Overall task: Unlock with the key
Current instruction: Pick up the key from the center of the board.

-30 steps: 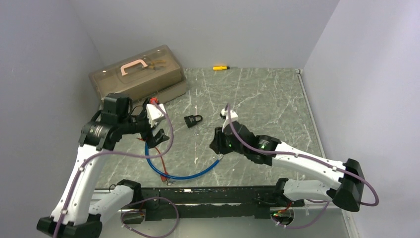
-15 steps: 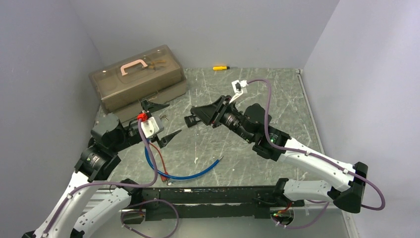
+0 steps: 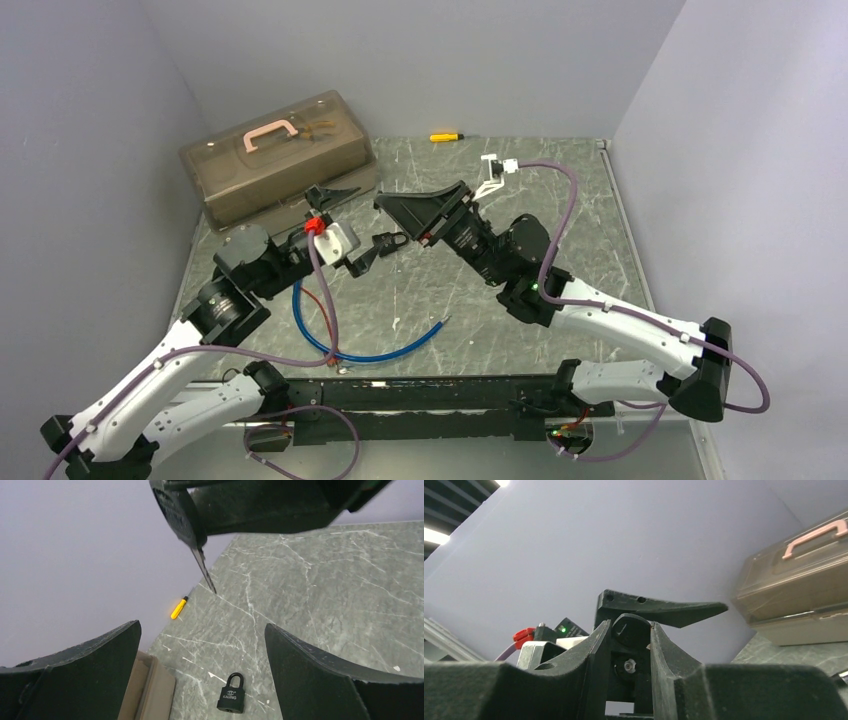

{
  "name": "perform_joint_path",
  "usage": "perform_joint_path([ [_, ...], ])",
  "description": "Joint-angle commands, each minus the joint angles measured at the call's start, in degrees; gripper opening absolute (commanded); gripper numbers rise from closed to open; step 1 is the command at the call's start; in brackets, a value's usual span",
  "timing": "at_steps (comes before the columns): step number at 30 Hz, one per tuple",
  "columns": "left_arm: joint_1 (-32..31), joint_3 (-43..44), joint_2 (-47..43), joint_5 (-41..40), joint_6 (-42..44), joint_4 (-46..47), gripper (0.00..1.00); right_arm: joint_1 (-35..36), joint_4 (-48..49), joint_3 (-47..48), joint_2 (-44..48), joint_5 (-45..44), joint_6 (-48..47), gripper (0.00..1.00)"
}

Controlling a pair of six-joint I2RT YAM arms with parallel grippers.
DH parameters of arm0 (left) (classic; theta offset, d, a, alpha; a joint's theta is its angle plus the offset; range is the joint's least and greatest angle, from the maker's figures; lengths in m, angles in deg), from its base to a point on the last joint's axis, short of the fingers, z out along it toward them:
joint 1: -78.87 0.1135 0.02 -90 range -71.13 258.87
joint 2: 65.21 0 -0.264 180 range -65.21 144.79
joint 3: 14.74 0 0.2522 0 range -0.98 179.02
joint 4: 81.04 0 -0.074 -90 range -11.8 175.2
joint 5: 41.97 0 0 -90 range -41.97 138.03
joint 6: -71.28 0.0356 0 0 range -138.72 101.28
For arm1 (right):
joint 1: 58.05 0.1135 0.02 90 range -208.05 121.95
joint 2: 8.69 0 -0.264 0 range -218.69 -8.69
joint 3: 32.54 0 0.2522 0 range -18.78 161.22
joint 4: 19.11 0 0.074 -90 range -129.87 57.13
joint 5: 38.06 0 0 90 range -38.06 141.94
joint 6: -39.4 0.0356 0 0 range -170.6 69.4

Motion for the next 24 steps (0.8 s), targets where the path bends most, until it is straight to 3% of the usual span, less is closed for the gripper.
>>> perform_joint_path([
  [1,-1.41,2.74,1.07,-3.15,0.24,6.58,0.99,1.48,9.11,-0.55,-1.09,-1.44,0.38,0.11],
  [4,-1.51,2.84,1.41,-4.92,1.47,8.97,0.98,2.15,11.23,-1.04,-1.98,-1.73,0.64,0.11],
  [10,-1.39,4.55,0.63,-4.08,2.48,9.51,0.73,3.11,14.70,-2.94,-2.74,-3.80,0.46,0.11],
  [19,-1.28,4.08,-0.33,-1.99,2.16,9.32,0.60,3.37,19.58,-4.00,-4.34,-4.39,1.73,0.10],
  [24,-0.63,2.81,-0.50,-2.41,3.36,10.37,0.60,3.50,20.55,-3.71,-5.52,-3.84,3.52,0.10],
])
